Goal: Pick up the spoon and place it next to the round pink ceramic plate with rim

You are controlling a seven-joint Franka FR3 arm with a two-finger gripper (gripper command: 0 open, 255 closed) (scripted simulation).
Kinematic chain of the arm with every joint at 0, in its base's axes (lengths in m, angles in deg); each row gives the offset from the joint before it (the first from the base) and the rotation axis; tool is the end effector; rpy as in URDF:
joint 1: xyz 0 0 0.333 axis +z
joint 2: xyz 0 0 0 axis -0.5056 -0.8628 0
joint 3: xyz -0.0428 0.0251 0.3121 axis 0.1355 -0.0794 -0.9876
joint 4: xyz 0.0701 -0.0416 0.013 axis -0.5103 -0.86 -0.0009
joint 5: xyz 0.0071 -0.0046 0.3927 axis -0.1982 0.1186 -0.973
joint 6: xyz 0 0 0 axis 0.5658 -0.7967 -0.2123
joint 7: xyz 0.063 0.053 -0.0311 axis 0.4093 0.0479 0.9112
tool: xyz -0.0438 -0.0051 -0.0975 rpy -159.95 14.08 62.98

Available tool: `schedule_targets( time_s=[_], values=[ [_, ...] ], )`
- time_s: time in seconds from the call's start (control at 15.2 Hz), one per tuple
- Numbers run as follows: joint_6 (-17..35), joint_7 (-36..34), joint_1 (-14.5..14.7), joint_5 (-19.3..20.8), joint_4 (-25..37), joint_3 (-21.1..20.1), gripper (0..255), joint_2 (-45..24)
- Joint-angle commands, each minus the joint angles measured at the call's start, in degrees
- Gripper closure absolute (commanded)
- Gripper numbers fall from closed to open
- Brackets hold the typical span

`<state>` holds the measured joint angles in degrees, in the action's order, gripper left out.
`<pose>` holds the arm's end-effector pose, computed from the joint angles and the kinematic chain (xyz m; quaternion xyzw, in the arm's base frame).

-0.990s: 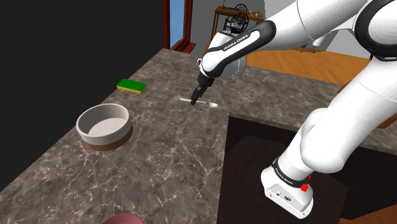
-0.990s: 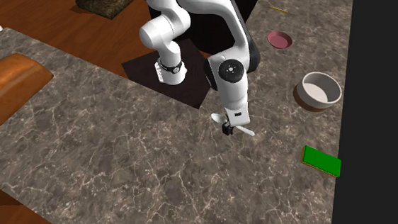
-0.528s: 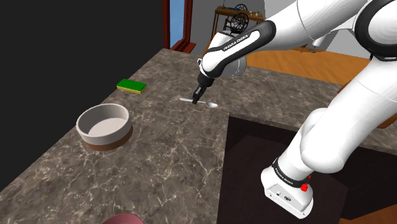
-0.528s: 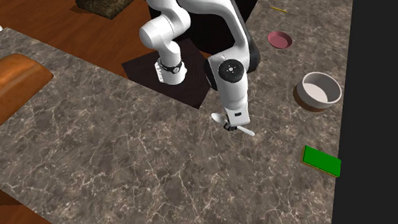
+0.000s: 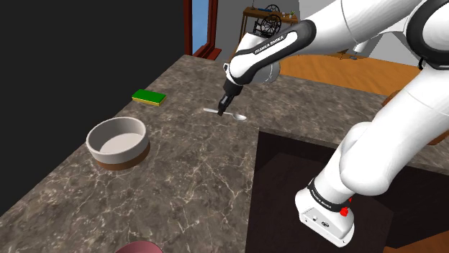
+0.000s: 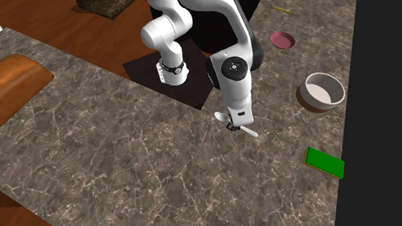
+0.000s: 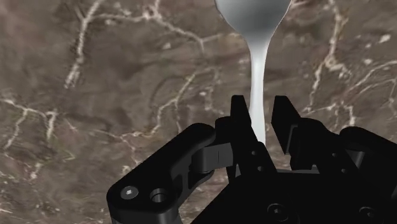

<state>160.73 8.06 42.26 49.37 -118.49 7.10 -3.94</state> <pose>0.4833 0.0349 0.3449 -0.9737 -0.1886 -0.0984 0.0811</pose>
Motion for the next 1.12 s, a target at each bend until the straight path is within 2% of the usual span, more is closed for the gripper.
schedule_targets(
  time_s=[0.0,0.86,1.06],
  values=[
    [-1.4,-0.7,-0.1,0.8,0.4,0.0,255,1.1],
    [-11.5,-4.8,-1.1,4.7,4.9,-0.4,255,7.0],
    [-10.9,-8.0,0.1,4.8,4.0,-2.4,255,7.8]
  ],
)
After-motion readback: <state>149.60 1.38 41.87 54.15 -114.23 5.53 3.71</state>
